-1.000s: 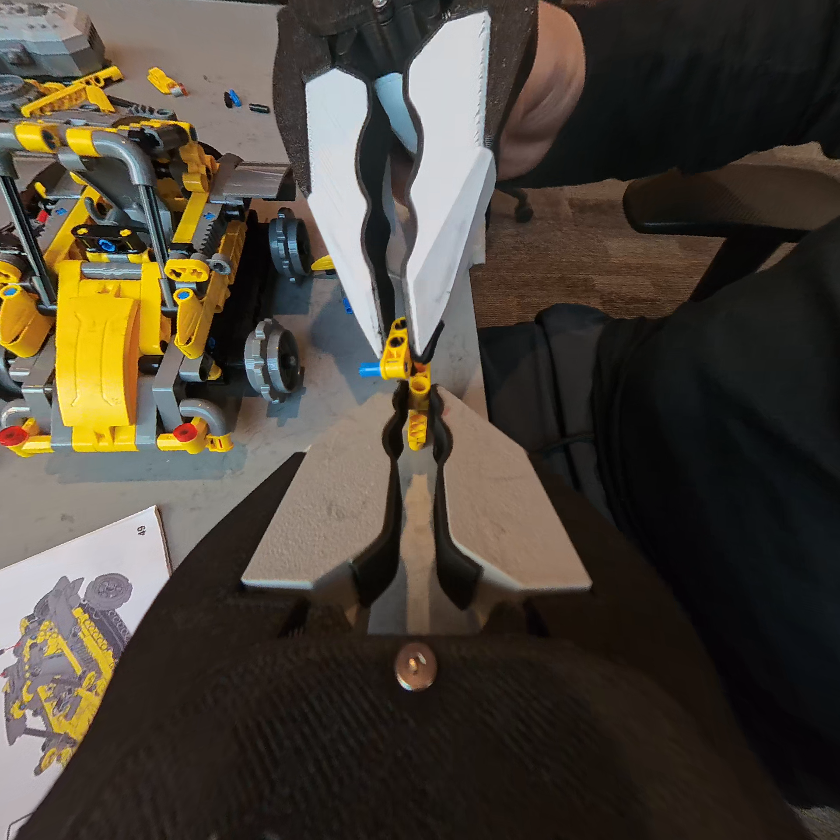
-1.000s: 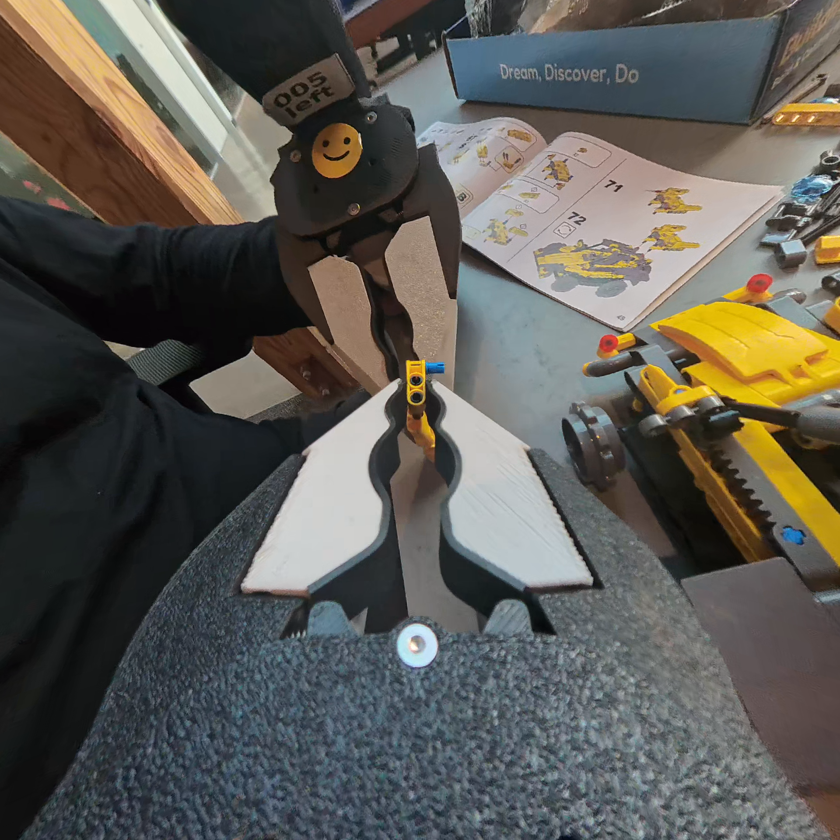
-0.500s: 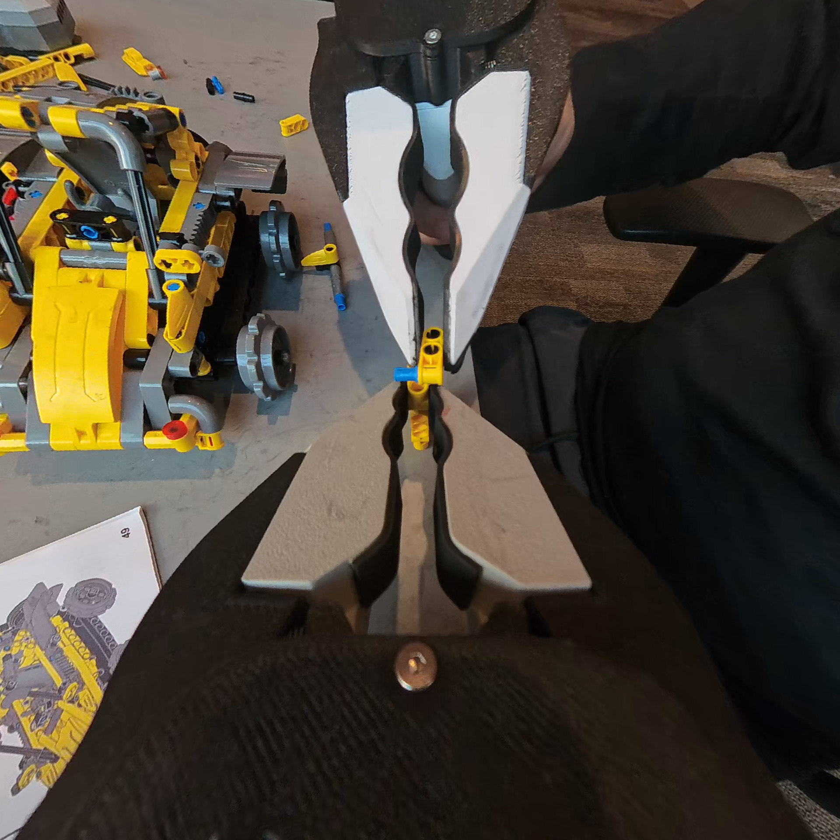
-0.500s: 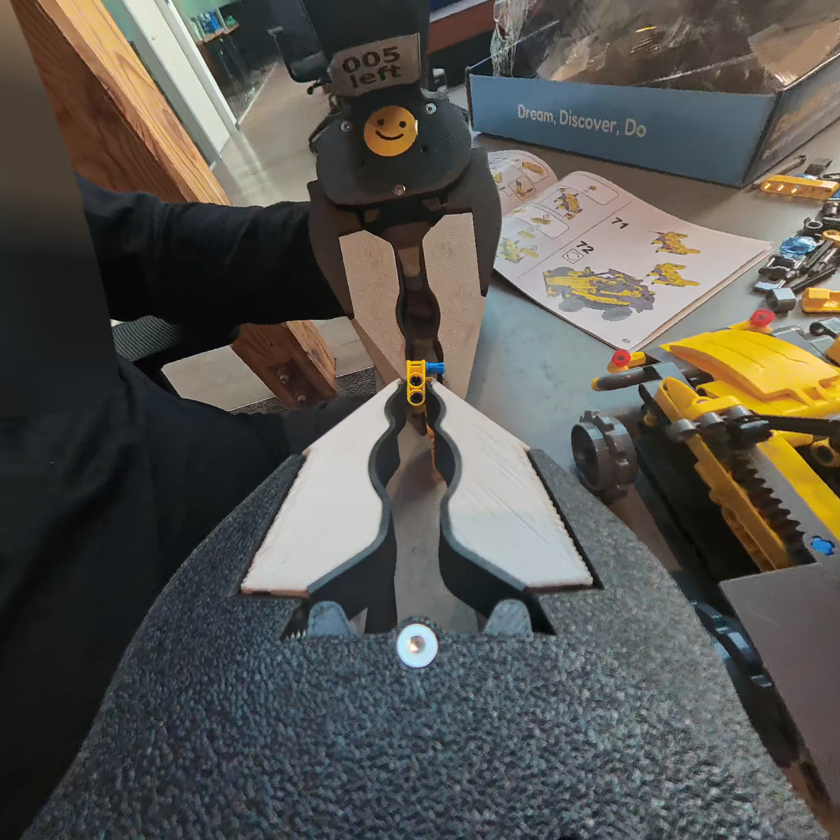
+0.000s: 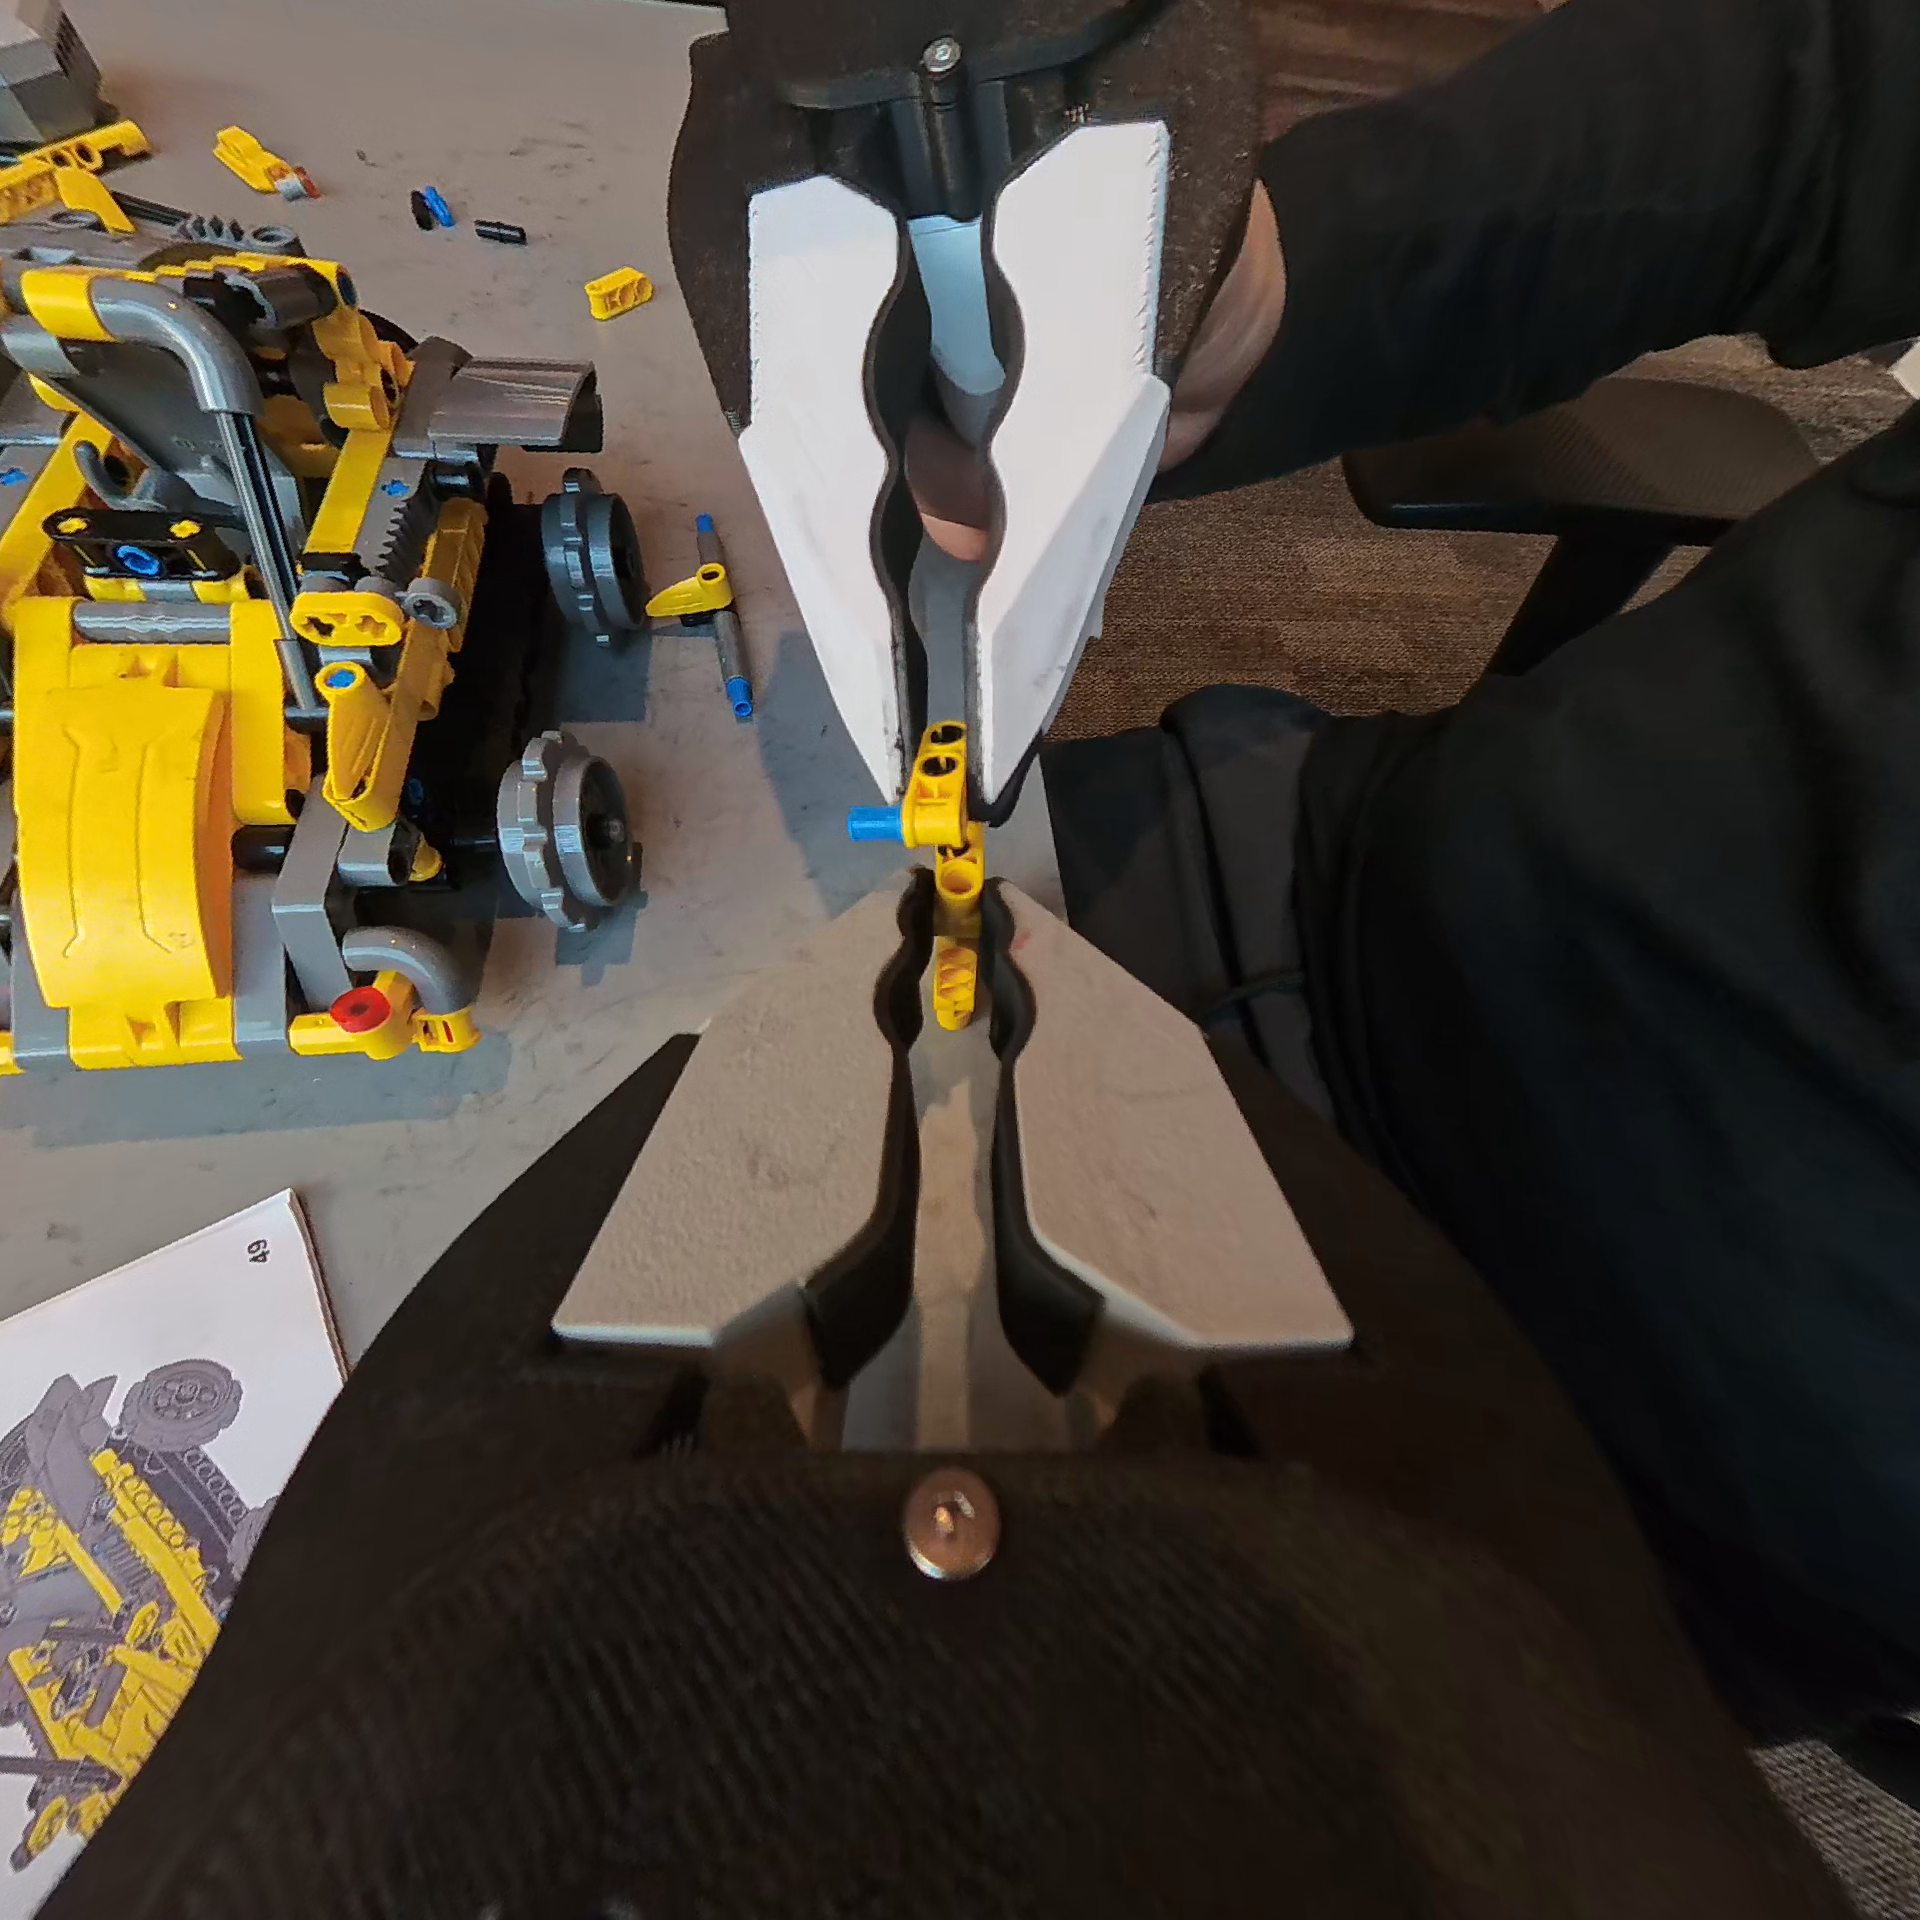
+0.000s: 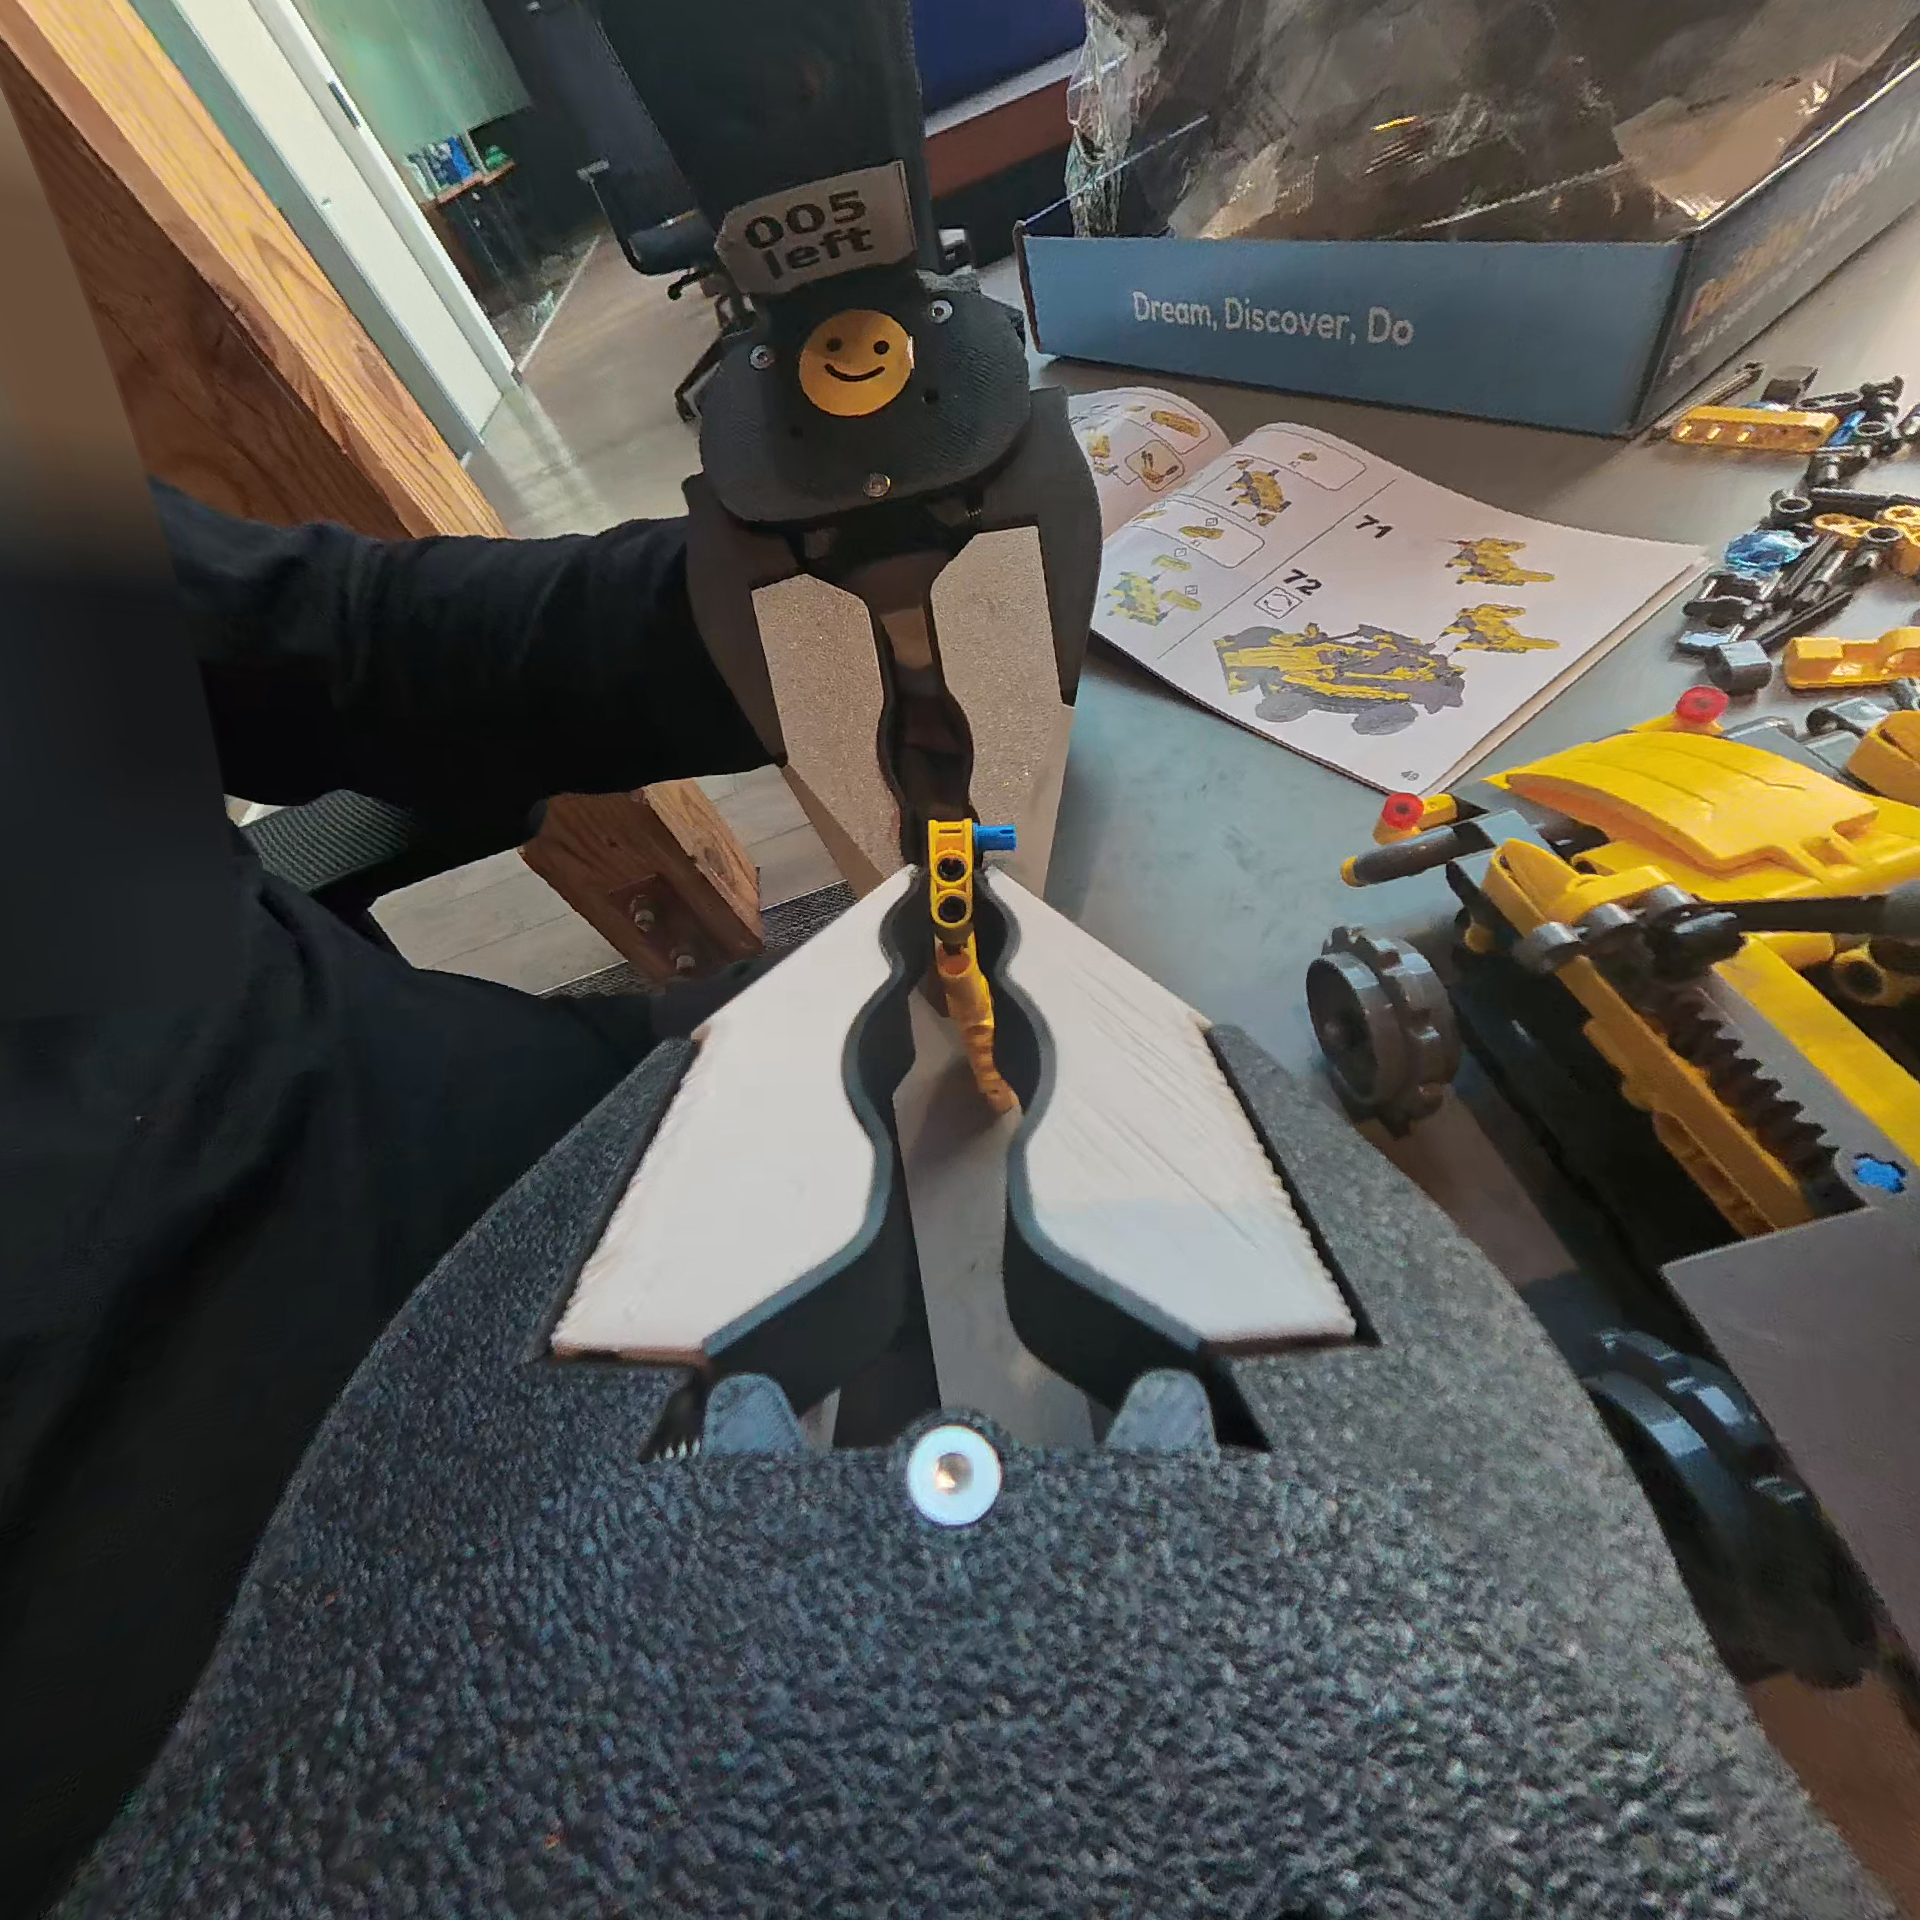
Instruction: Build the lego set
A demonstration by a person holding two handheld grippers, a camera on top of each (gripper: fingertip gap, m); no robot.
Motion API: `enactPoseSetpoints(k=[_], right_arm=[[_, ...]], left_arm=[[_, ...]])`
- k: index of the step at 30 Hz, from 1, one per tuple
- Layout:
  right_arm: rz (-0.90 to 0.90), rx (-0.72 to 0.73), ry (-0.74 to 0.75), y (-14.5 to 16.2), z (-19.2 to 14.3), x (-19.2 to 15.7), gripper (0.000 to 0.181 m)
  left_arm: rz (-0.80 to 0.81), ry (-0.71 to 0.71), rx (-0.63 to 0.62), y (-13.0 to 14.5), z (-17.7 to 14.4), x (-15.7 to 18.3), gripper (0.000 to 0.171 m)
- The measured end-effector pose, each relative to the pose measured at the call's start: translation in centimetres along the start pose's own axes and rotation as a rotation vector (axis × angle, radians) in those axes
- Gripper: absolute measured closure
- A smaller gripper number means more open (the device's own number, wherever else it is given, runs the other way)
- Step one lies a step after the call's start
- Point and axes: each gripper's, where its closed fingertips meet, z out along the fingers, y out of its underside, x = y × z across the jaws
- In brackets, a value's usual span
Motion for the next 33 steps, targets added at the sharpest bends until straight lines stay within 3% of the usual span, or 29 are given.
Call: enactPoseSetpoints(k=[11, 22, 33], right_arm=[[-0.009, 0.001, 0.014, 0.15, -0.25, 0.16, 0.174], [-0.117, -0.04, -0.047, 0.18, -0.18, 0.26, 0.174], [-0.112, -0.055, -0.093, 0.45, -0.54, 0.05, 0.174]], left_arm=[[-0.002, -0.006, 0.0, -0.01, 0.01, -0.07, 0.167], [-0.009, -0.012, 0.001, 0.0, 0.01, -0.21, 0.167], [0.013, -0.021, 0.002, -0.02, 0.06, -0.07, 0.167]])
